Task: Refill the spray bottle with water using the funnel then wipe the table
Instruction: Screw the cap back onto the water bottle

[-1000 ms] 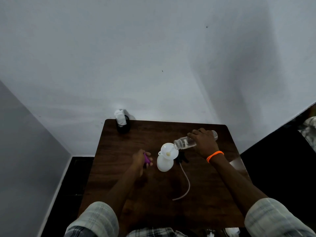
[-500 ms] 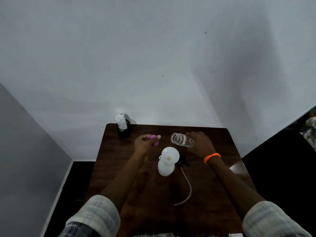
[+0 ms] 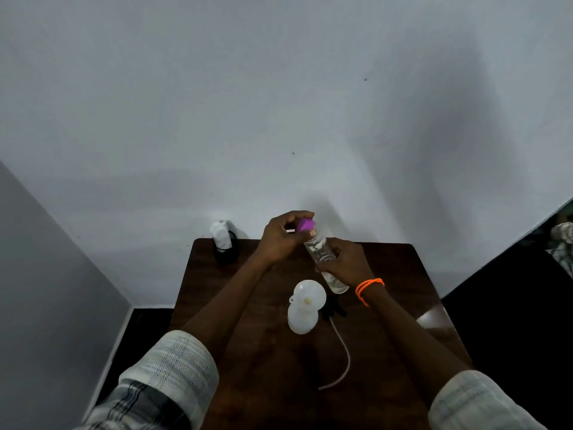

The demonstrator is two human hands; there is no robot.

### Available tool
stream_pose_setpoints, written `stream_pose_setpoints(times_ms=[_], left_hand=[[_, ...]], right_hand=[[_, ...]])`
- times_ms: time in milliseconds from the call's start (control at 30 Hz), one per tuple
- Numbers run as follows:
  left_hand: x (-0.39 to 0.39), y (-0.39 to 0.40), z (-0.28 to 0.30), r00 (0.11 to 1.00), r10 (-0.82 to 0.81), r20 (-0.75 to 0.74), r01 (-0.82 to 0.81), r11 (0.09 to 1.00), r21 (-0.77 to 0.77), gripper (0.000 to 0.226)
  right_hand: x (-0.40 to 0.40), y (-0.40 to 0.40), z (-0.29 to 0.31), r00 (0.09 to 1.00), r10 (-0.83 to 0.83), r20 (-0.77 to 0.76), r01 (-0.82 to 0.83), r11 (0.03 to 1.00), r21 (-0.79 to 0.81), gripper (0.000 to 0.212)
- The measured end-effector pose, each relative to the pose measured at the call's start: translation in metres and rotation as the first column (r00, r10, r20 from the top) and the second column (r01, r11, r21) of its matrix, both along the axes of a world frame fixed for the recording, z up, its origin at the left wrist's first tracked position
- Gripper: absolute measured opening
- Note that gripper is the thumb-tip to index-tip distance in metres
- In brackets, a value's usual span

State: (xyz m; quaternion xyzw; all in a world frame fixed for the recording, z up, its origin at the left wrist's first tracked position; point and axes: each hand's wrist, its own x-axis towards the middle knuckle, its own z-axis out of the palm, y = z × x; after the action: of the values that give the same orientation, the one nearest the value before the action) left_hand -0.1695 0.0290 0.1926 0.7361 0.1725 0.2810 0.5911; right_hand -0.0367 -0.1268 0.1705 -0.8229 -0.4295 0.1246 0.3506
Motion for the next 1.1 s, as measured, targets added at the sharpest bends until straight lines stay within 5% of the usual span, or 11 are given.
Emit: stream_pose_setpoints(times_ms=[233, 400, 533, 933, 1100], left_hand=[[0.004, 0.017, 0.011, 0.998, -0.024, -0.063, 0.024, 1.0, 0.011, 0.073], [0.001, 0.02, 0.019, 0.993, -0.097, -0.065, 0.101, 0.993, 0.056, 0.049], [0.003, 0.013, 0.016, 1.0, -0.006, -0.013, 0.006, 1.0, 0.012, 0.034], [0.003, 0.017, 0.024, 0.995, -0.088, -0.036, 0.087, 0.996, -0.032, 0.037], [0.006, 0.01, 0.025, 0.997, 0.055, 0.051, -0.056, 0.998, 0.001, 0.036]], right_hand=[[-0.009, 0.008, 0.012, 1.0, 0.001, -0.007, -0.001, 0.999, 0.034, 0.035], [-0.01, 0.012, 0.012, 0.999, -0.025, -0.028, 0.026, 0.998, 0.053, 0.038], [-0.012, 0.015, 0.013, 0.999, -0.025, -0.03, 0.026, 0.998, 0.054, 0.037], [-0.011, 0.016, 0.014, 0.999, -0.039, -0.007, 0.039, 0.998, 0.055, 0.036], [-0.015, 0.02, 0.022, 0.999, -0.04, -0.033, 0.042, 0.997, 0.065, 0.032]])
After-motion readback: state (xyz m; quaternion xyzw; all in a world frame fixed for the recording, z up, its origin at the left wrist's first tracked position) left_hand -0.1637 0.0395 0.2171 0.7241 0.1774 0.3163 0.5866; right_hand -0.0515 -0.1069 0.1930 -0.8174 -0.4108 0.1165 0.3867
